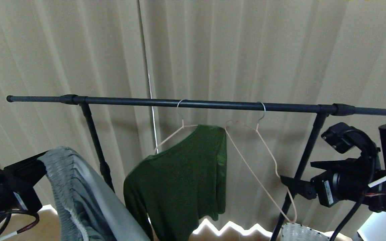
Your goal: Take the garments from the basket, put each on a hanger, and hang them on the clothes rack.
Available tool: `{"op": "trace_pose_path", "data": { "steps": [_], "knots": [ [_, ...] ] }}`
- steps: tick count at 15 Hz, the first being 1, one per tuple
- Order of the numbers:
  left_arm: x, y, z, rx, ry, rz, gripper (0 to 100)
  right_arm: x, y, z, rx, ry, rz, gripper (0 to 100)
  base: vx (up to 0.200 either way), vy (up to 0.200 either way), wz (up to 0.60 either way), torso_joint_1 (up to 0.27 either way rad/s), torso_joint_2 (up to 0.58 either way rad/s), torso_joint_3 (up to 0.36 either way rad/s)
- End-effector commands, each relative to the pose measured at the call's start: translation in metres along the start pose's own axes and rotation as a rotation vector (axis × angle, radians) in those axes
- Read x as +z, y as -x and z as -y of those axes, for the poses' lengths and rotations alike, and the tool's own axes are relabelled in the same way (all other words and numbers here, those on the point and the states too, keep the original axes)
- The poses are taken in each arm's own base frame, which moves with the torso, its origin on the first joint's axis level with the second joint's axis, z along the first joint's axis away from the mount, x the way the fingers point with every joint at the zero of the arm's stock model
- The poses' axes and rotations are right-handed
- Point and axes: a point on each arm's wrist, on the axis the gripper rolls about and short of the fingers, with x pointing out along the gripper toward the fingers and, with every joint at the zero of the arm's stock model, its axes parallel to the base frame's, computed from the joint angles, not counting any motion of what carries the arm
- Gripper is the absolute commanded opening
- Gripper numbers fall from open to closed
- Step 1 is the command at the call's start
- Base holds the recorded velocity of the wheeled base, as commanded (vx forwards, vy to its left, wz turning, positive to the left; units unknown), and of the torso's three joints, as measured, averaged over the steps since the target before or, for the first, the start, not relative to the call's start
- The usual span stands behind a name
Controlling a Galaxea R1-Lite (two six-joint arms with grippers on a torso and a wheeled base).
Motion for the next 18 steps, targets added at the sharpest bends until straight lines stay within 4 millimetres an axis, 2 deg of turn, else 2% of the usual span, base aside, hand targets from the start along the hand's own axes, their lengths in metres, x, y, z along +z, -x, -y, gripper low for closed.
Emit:
{"op": "trace_pose_path", "data": {
  "steps": [1, 4, 6, 8, 9, 13, 18],
  "knots": [
    [0.003, 0.004, 0.000, 0.005, -0.002, 0.023, 0, 0.005, -0.027, -0.010, -0.005, -0.002, -0.059, 100, 0.000, 0.000, 0.00, 0.000, 0.00, 0.000],
    [0.003, 0.004, -0.001, 0.008, -0.002, 0.022, 0, 0.006, -0.053, -0.013, -0.085, -0.025, -0.107, 100, 0.000, 0.000, 0.00, 0.000, 0.00, 0.000],
    [0.003, 0.005, -0.001, 0.008, -0.002, 0.024, 0, 0.015, -0.066, -0.016, -0.090, -0.092, -0.100, 100, 0.000, 0.000, 0.00, 0.000, 0.00, 0.000],
    [0.003, 0.005, 0.000, 0.006, -0.004, 0.022, 0, 0.016, -0.073, -0.017, -0.097, -0.101, -0.108, 100, 0.000, 0.000, 0.00, 0.000, 0.00, 0.000],
    [0.003, 0.005, 0.000, 0.006, -0.004, 0.022, 0, 0.012, -0.083, -0.017, -0.131, -0.097, -0.131, 100, 0.000, 0.000, 0.00, 0.000, 0.00, 0.000],
    [0.004, 0.008, 0.000, 0.010, -0.003, 0.034, 0, 0.014, -0.095, -0.030, -0.139, -0.093, -0.137, 100, 0.000, 0.000, 0.00, 0.000, 0.00, 0.000],
    [0.004, 0.009, 0.000, 0.011, -0.005, 0.039, 0, 0.020, -0.096, -0.030, -0.175, -0.092, -0.113, 100, 0.000, 0.000, 0.00, 0.000, 0.00, 0.000]
  ]
}}
